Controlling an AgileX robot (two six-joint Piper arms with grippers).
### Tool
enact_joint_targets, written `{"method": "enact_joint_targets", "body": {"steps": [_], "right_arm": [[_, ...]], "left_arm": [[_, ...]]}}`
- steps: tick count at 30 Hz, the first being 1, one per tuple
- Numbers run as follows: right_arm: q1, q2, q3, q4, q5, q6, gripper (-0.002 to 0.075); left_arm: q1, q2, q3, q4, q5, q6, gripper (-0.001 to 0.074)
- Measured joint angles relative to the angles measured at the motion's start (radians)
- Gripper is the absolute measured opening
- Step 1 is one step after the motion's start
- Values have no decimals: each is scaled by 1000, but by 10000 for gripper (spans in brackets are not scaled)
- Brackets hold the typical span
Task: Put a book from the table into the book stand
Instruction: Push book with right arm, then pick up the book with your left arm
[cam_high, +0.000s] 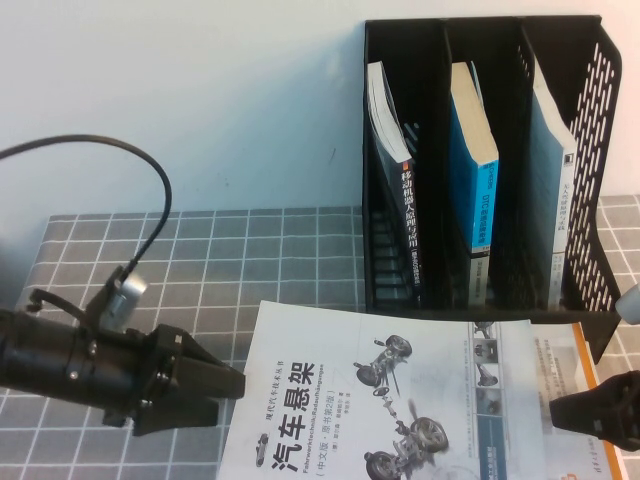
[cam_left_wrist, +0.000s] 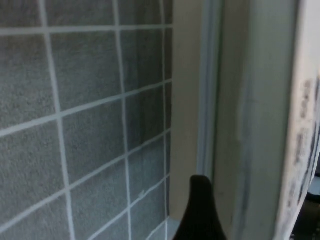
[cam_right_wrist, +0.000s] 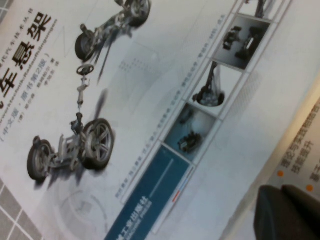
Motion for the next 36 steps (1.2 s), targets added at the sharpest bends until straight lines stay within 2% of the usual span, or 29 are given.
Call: {"method": "enact_joint_targets", "body": {"steps": [6, 14, 25, 28, 33, 34, 36], "right_arm": [[0, 0, 0, 0, 0, -6, -3], [0, 0, 0, 0, -1, -23, -3], [0, 0, 0, 0, -1, -34, -3], [0, 0, 0, 0, -1, -34, -3], [0, 0, 0, 0, -2, -34, -3], [0, 0, 0, 0, -2, -34, -3], [0, 0, 0, 1, -3, -34, -3]], "left_arm": [[1, 127, 0, -89, 21, 52, 477], [-2, 148, -4, -187, 21, 93, 477], [-90, 174, -6, -203, 22, 94, 465], [-90, 178, -6, -205, 23, 94, 396], [-90, 178, -8, -224, 58, 139, 144], [-90, 178, -8, -229, 66, 143, 118], [-90, 178, -8, -229, 66, 145, 118]]}}
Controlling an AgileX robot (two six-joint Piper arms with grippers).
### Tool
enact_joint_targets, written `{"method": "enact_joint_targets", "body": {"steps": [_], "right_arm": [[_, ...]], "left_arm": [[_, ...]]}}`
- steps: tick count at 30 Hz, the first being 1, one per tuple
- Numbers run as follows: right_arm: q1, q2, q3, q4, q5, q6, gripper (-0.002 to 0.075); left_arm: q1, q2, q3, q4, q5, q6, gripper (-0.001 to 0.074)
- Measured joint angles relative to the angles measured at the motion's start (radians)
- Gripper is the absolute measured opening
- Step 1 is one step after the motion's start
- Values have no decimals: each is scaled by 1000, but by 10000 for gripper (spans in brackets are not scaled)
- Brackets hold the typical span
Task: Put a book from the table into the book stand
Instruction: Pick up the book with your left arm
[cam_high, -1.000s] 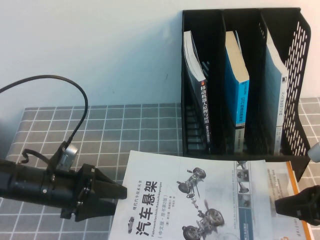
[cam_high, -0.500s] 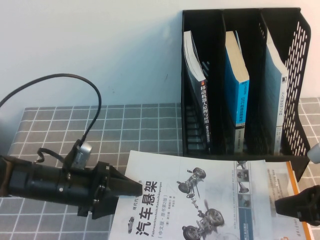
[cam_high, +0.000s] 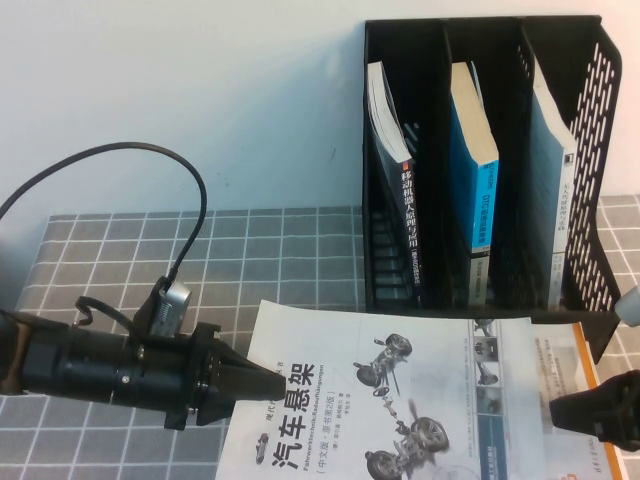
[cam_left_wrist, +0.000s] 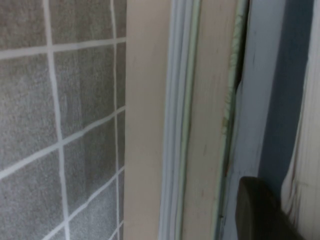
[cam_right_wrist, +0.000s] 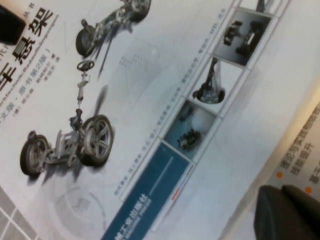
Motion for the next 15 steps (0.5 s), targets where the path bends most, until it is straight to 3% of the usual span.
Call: {"method": "enact_joint_targets", "body": {"steps": [7, 15], "right_arm": [[0, -28, 0, 13, 78, 11, -3], [0, -205, 0, -84, 59, 70, -3]], "left_arm": [[0, -62, -1, 35, -17, -74, 117], [0, -338, -1, -17, -45, -126, 113]]}}
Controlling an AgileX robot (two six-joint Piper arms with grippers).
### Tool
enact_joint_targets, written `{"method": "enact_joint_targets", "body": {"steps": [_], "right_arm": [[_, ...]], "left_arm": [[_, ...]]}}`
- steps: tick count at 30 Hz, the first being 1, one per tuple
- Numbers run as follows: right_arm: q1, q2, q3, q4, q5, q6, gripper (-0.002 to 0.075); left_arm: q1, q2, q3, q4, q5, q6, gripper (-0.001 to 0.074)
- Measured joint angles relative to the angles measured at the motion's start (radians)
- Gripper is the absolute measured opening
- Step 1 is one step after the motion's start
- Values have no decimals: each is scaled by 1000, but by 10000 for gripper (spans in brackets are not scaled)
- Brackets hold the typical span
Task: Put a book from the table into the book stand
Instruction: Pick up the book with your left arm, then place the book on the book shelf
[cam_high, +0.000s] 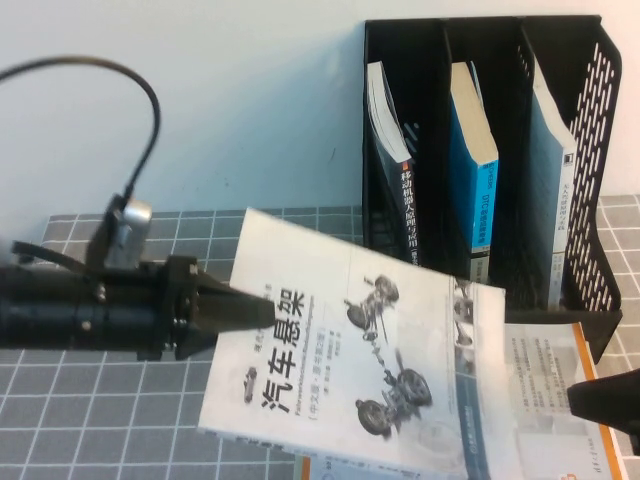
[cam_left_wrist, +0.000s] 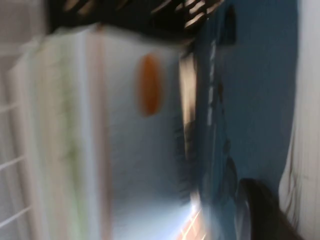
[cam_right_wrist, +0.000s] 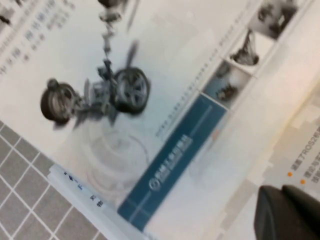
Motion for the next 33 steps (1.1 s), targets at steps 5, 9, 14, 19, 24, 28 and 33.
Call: {"method": "enact_joint_targets", "body": {"steps": [5, 9, 14, 19, 24, 28, 33], "right_arm": [[0, -90, 0, -66, 0, 63, -3], [0, -145, 0, -91, 4, 90, -3], [0, -182, 0, -95, 10, 105, -3], [0, -183, 0, -97, 25, 109, -3], [0, -183, 2, -101, 40, 109, -3], [0, -183, 2, -103, 41, 109, -3], [0, -183, 2, -105, 44, 111, -3]], "left_arm": [[0, -161, -55, 28, -14, -87, 113], [0, -250, -143, 50, -51, -169, 114], [0, -302, -310, 89, -102, -304, 114], [0, -303, -456, 117, -167, -407, 114], [0, -303, -544, 124, -294, -469, 113], [-27, -299, -568, 124, -380, -510, 114], [-147, -267, -570, 140, -498, -522, 113]]}}
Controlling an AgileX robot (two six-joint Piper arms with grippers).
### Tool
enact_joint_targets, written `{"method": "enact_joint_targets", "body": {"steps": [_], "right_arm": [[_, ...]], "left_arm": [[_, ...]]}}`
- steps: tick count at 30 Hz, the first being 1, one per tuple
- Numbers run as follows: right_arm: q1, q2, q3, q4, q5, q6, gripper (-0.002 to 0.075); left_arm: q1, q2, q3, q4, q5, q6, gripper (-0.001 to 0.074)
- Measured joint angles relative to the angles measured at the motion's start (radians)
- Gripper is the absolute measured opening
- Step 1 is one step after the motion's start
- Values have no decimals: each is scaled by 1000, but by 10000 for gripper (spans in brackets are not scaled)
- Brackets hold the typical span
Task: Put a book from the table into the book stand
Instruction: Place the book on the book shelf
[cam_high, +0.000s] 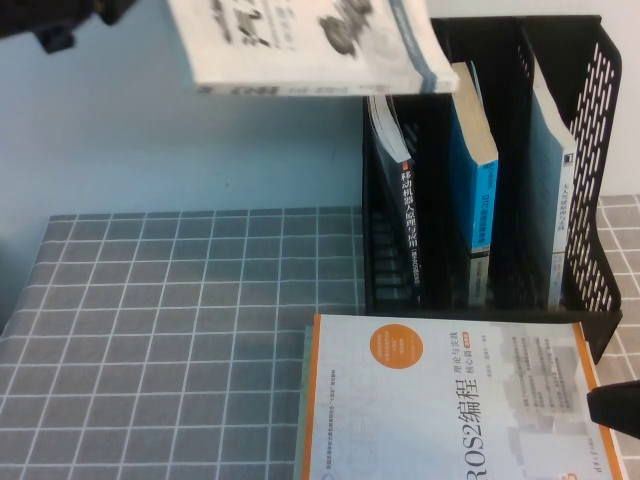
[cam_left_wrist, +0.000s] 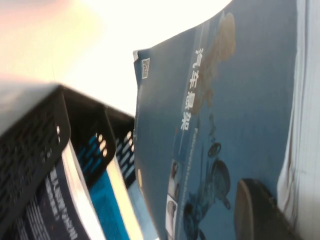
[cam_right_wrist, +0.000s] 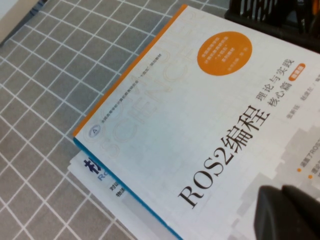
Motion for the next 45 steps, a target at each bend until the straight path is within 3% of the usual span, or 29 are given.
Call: {"method": "enact_joint_targets", "body": {"steps": [7, 17, 31, 35, 41, 45], "right_arm": [[0, 0, 0, -21, 26, 0, -3], [0, 0, 0, -59, 46, 0, -3], [0, 0, 0, -64, 46, 6, -3], [0, -2, 0, -79, 35, 13, -3], [0, -48, -38, -266, -82, 190, -3], [0, -90, -146, -534, -90, 435, -3]], "left_arm": [[-132, 68, 0, 222, -69, -164, 113], [-134, 73, -13, 380, -63, -280, 113], [-135, 73, -202, 449, 57, -289, 113], [-190, 80, -231, 452, 32, -307, 113], [-322, 126, -240, 445, -38, -327, 113], [-385, 188, -240, 439, -57, -329, 113]]}}
